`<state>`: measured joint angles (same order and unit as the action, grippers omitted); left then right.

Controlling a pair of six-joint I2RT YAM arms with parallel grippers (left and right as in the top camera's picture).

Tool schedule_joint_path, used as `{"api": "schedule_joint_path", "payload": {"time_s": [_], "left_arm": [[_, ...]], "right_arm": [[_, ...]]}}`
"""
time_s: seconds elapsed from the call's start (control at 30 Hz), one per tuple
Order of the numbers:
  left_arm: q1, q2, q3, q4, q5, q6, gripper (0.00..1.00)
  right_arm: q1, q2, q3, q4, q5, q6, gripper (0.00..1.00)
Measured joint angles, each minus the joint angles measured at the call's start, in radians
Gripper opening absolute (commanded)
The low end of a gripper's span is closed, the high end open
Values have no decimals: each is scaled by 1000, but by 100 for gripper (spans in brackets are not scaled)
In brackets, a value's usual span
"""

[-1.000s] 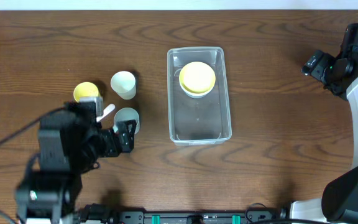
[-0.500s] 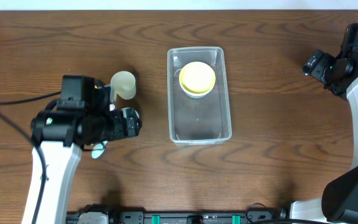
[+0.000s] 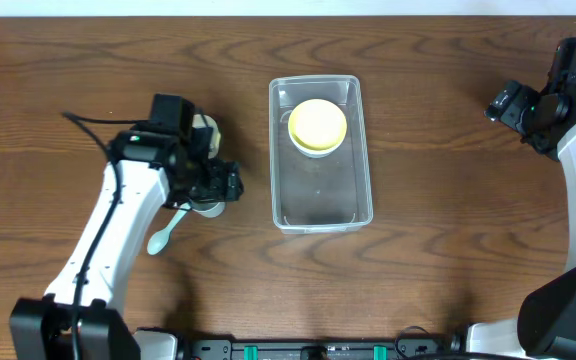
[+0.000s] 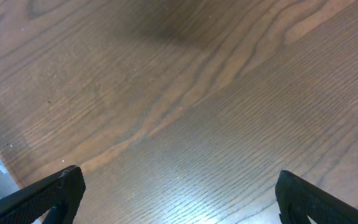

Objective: Pack container
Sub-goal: 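Move left gripper to the grey-blue cup and grasp its rim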

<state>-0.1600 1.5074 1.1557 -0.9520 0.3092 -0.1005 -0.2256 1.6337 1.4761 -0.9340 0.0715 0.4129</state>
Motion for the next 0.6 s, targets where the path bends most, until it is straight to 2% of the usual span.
{"api": "schedule_joint_path", "payload": {"time_s": [0.37, 0.6], "left_arm": [[-70, 60, 0, 33, -127, 1, 79], [-70, 137, 0, 45, -154, 3, 68]], "right_arm": [[0, 0, 0, 0, 0, 0, 99], [0, 0, 0, 0, 0, 0, 99]]}}
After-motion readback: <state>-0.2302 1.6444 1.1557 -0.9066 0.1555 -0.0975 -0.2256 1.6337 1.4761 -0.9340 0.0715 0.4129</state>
